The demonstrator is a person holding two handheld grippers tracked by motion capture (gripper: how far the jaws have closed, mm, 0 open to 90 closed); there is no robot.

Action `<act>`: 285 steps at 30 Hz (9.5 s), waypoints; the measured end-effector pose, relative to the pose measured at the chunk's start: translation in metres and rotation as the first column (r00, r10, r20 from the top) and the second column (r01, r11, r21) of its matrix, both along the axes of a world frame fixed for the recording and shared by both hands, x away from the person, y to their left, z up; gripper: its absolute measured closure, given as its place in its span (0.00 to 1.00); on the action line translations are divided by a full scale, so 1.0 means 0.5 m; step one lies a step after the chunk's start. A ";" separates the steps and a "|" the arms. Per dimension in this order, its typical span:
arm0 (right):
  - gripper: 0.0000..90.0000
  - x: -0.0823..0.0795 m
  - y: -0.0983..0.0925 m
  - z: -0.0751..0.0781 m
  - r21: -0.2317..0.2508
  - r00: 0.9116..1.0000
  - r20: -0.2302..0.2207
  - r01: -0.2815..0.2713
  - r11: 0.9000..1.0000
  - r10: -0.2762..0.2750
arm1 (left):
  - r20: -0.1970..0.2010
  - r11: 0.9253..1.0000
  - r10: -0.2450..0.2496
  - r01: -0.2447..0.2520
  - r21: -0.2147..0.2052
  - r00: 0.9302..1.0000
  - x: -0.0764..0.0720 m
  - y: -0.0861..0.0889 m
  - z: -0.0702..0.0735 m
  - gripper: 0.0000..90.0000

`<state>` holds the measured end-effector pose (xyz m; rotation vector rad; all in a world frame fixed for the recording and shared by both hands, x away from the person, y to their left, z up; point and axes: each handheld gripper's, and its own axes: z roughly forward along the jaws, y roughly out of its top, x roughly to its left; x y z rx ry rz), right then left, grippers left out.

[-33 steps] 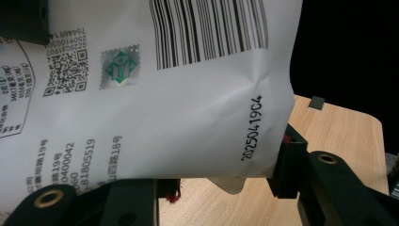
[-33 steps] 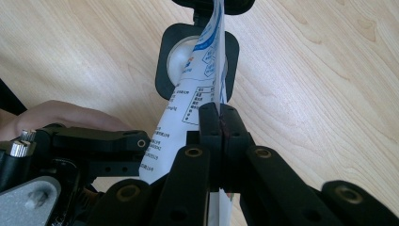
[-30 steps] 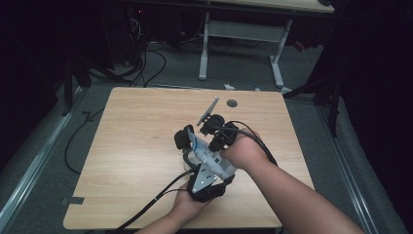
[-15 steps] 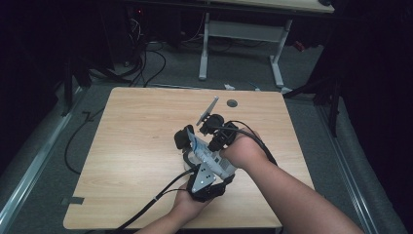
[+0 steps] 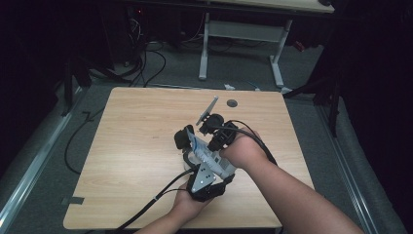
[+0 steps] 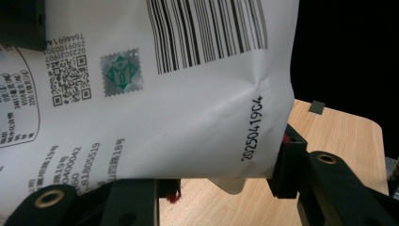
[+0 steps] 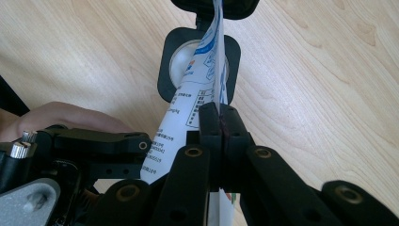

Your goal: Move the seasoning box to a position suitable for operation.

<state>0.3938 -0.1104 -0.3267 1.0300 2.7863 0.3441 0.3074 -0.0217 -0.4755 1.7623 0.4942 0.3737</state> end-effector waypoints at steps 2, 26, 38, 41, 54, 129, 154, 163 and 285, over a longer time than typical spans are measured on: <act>1.00 0.000 0.000 0.000 0.002 1.000 0.001 0.000 1.000 0.000 | 0.000 1.000 0.001 -0.001 0.000 1.000 0.000 0.000 0.000 0.62; 1.00 0.001 0.001 0.000 0.002 1.000 -0.006 0.000 1.000 0.000 | -0.002 1.000 -0.001 0.001 -0.007 1.000 -0.001 0.000 0.002 0.62; 1.00 0.003 0.001 -0.005 0.002 1.000 -0.005 -0.003 1.000 0.003 | -0.003 1.000 -0.001 0.001 -0.005 1.000 -0.001 -0.001 0.000 0.62; 1.00 0.002 0.002 -0.005 0.001 1.000 -0.007 0.002 1.000 -0.002 | -0.003 1.000 0.000 0.000 -0.005 1.000 -0.001 -0.001 0.000 0.62; 1.00 0.004 0.001 -0.005 0.005 1.000 -0.003 -0.005 1.000 0.005 | -0.001 1.000 0.000 0.000 -0.010 1.000 -0.001 -0.001 0.001 0.62; 1.00 0.016 0.014 0.002 0.001 1.000 0.019 -0.022 1.000 0.022 | 0.003 0.999 0.016 -0.016 -0.045 1.000 0.009 0.002 0.019 0.63; 1.00 0.014 0.011 0.003 0.001 1.000 0.019 -0.021 1.000 0.021 | 0.005 0.999 0.003 -0.003 -0.042 1.000 0.004 0.005 0.011 0.61; 1.00 0.012 0.012 0.001 0.003 1.000 0.017 -0.022 1.000 0.022 | 0.005 0.999 0.001 -0.001 -0.037 1.000 0.003 0.007 0.005 0.60; 1.00 -0.016 -0.042 -0.049 0.059 0.998 -0.038 0.043 0.997 -0.040 | -0.095 0.990 -0.041 0.053 0.127 0.995 0.004 0.080 -0.074 0.50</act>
